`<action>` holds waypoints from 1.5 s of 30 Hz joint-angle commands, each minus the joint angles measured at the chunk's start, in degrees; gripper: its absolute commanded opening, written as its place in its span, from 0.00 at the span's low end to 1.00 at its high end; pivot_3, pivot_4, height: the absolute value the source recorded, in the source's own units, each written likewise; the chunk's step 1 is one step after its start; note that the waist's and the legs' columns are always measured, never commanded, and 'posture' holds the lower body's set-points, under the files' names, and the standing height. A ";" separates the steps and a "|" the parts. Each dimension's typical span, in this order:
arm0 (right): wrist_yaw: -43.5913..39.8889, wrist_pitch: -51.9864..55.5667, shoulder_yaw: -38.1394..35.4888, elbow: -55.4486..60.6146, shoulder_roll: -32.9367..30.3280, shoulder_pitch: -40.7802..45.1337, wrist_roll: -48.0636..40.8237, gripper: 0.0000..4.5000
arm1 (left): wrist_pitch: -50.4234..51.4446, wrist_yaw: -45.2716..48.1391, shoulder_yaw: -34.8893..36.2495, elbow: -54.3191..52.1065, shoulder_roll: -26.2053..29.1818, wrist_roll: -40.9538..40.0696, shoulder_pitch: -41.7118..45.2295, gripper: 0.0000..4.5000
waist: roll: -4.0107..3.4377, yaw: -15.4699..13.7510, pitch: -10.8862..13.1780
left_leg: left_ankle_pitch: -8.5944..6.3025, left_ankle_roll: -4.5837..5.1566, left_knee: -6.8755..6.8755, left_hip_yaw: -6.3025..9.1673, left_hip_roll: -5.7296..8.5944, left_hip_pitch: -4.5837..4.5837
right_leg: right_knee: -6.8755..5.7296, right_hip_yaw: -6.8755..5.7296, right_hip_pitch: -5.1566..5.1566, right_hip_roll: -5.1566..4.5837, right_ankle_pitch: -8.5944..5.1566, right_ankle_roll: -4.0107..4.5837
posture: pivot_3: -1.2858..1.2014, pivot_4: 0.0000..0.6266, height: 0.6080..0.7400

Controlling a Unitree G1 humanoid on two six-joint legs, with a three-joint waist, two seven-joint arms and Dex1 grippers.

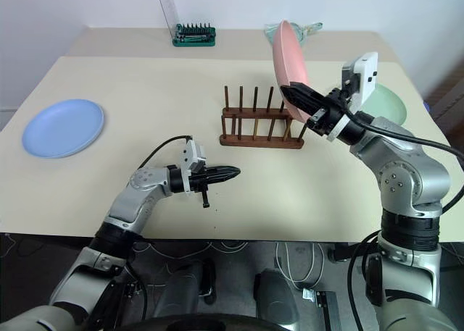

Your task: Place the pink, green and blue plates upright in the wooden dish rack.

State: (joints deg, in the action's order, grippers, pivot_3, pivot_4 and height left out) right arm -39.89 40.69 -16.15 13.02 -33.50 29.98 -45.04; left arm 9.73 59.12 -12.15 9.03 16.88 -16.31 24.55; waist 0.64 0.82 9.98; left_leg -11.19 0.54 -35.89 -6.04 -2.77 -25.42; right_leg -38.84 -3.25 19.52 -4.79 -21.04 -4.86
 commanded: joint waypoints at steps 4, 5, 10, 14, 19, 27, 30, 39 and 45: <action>-2.29 1.06 -1.32 -1.14 -0.82 2.09 -4.15 0.01 | 0.78 -0.73 0.51 -4.19 0.35 -0.85 -0.77 0.00 | 0.00 -0.03 0.00 | 0.00 0.00 0.00 0.00 0.00 0.00 | 0.00 0.00 0.00 0.00 0.00 0.00 | 0.52 0.24 0.94; -2.49 1.19 -1.27 -1.37 -0.82 2.17 -4.43 0.01 | 1.11 -0.91 0.41 -4.67 0.33 -0.86 -0.84 0.00 | 0.00 -0.02 0.00 | 0.00 0.00 0.00 0.00 0.00 0.00 | 0.00 0.00 0.00 -0.01 0.00 0.00 | 0.52 0.24 0.94; -2.14 1.78 -1.90 -4.00 -0.29 3.69 -5.52 0.01 | 3.92 -2.09 0.32 -7.91 0.40 -1.27 -0.79 0.00 | -0.01 0.04 0.00 | 0.00 0.00 0.00 0.00 -0.01 0.00 | 0.00 0.00 0.01 0.00 0.00 0.00 | 0.52 0.24 0.94; -2.01 1.21 -2.58 -7.69 -0.15 5.12 -5.31 0.01 | 6.44 -3.13 0.38 -10.37 0.51 -1.69 -0.38 0.00 | -0.01 -0.02 0.00 | 0.00 0.00 0.00 0.00 0.00 0.00 | 0.00 0.00 0.01 -0.01 0.00 0.00 | 0.52 0.24 0.94; -3.07 0.69 -3.65 -12.34 -0.57 6.76 -5.51 0.01 | 7.42 -3.36 0.75 -10.33 0.64 -1.77 0.36 0.00 | -0.01 -0.01 0.01 | 0.00 0.00 0.01 -0.01 0.00 0.00 | 0.00 0.00 0.01 0.00 0.00 0.00 | 0.52 0.24 0.94; -3.93 -0.30 -4.85 -15.54 -0.63 6.81 -5.15 0.14 | 2.04 -1.66 1.11 -3.68 0.63 -0.79 0.12 0.00 | -0.01 -0.04 0.01 | 0.00 0.00 0.01 -0.02 0.00 0.00 | 0.00 0.00 0.01 0.00 0.00 0.00 | 0.52 0.24 0.94; -4.17 -0.32 -5.04 -15.40 -0.70 6.56 -5.30 0.42 | -0.64 -0.84 1.12 -0.73 0.58 -0.50 0.04 0.00 | -0.02 -0.02 0.01 | 0.00 0.00 0.01 -0.02 0.00 0.00 | 0.00 0.00 0.02 0.00 0.00 0.00 | 0.52 0.24 0.94; -2.86 -2.85 -6.31 -15.34 -1.14 6.45 -3.95 0.99 | -5.97 0.72 0.81 4.22 0.30 -0.03 -0.53 0.00 | -0.02 -0.04 0.01 | -0.01 0.00 0.03 -0.03 0.00 -0.02 | 0.00 0.00 0.05 -0.03 0.00 0.00 | 0.52 0.24 0.94; -1.90 -5.50 -6.78 -16.77 -1.65 6.94 -1.27 0.99 | -3.83 0.02 0.62 1.06 0.40 -0.46 -0.60 0.00 | -0.03 0.02 0.02 | -0.01 0.01 0.03 -0.03 0.00 -0.02 | 0.00 0.00 0.05 -0.03 0.00 0.00 | 0.52 0.24 0.94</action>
State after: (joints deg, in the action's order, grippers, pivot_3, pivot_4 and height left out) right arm -41.89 37.09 -21.05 -4.50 -33.95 35.91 -46.66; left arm 5.79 59.45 -12.09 12.93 17.35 -16.26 24.26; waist 0.61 0.84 9.99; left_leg -11.19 0.54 -35.86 -6.07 -2.77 -25.43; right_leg -38.83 -3.25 19.58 -4.82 -21.04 -4.86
